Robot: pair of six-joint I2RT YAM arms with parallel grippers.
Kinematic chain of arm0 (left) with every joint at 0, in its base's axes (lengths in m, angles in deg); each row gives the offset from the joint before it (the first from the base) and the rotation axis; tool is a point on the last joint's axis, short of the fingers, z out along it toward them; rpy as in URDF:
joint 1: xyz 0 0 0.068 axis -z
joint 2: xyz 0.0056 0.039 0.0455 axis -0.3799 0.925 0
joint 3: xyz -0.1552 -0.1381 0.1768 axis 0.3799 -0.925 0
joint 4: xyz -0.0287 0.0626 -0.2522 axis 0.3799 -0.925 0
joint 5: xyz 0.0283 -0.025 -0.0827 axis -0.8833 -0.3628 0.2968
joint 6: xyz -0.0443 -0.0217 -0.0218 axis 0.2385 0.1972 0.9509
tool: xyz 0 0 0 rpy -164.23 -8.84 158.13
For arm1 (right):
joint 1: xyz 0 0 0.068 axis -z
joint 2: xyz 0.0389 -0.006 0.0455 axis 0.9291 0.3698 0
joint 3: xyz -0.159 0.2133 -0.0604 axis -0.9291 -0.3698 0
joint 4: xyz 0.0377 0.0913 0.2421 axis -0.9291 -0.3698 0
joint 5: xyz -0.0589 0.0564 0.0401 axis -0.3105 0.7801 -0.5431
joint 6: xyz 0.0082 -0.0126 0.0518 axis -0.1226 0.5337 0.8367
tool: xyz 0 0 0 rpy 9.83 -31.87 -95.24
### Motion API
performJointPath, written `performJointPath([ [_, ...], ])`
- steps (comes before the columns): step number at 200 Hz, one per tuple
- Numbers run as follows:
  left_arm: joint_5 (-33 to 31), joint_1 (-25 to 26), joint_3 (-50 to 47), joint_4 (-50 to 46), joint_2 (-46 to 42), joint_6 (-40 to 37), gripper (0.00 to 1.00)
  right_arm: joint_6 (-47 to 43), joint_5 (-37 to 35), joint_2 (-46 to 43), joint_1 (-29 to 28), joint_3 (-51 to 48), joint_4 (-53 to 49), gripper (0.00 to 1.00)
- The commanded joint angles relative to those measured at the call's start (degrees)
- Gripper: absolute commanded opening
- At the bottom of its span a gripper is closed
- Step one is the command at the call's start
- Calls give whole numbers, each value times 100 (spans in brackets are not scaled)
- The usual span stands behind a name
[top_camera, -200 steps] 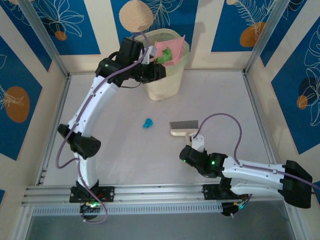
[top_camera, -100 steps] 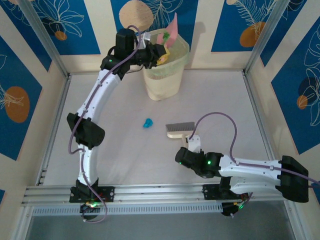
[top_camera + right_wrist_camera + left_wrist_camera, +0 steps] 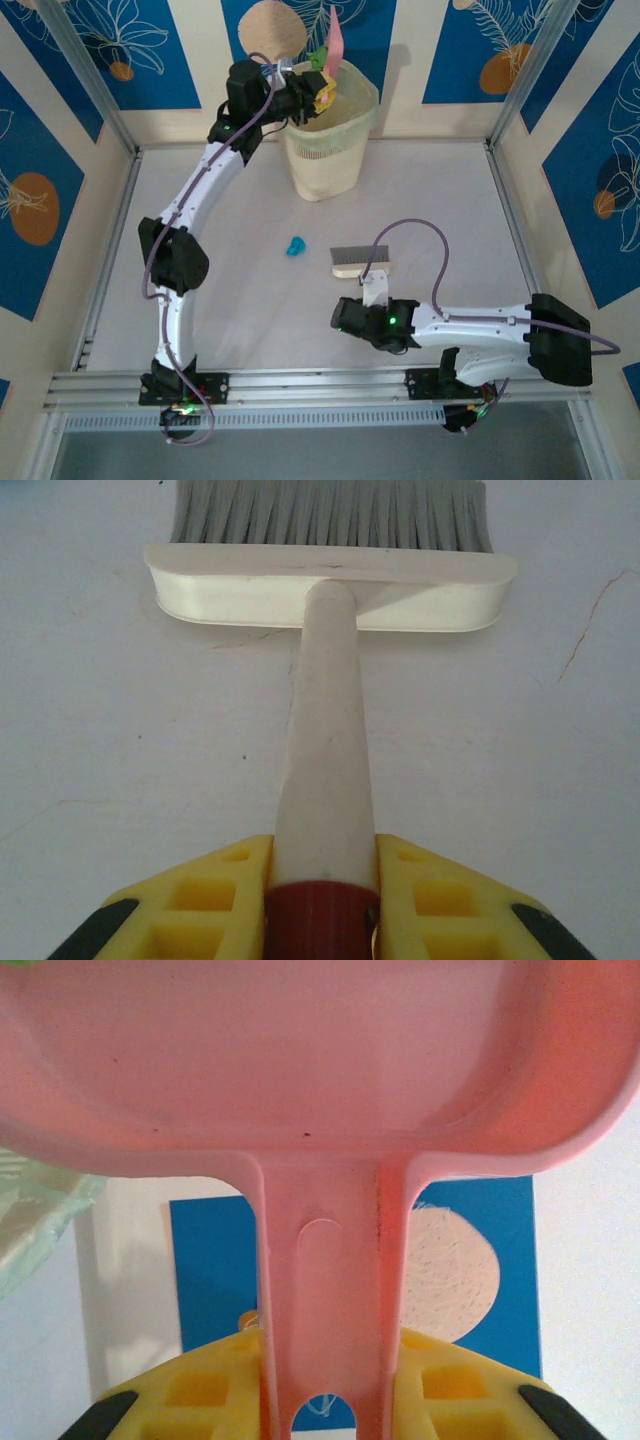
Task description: Sweep away the paper scraps from the table
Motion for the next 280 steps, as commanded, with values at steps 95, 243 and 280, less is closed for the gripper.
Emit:
performJointPath([
  [95,-653,-7,-614,2518,411,1446,0,322,-115,246,-62,290,-490,0],
  [243,-1239,224,-1588,4495,211,2025,0,410,-139,648,-50,579,-619,0],
  [280,-902,295,-1532,4402,115,1850,0,401,-136,637,-43,557,-615,0],
])
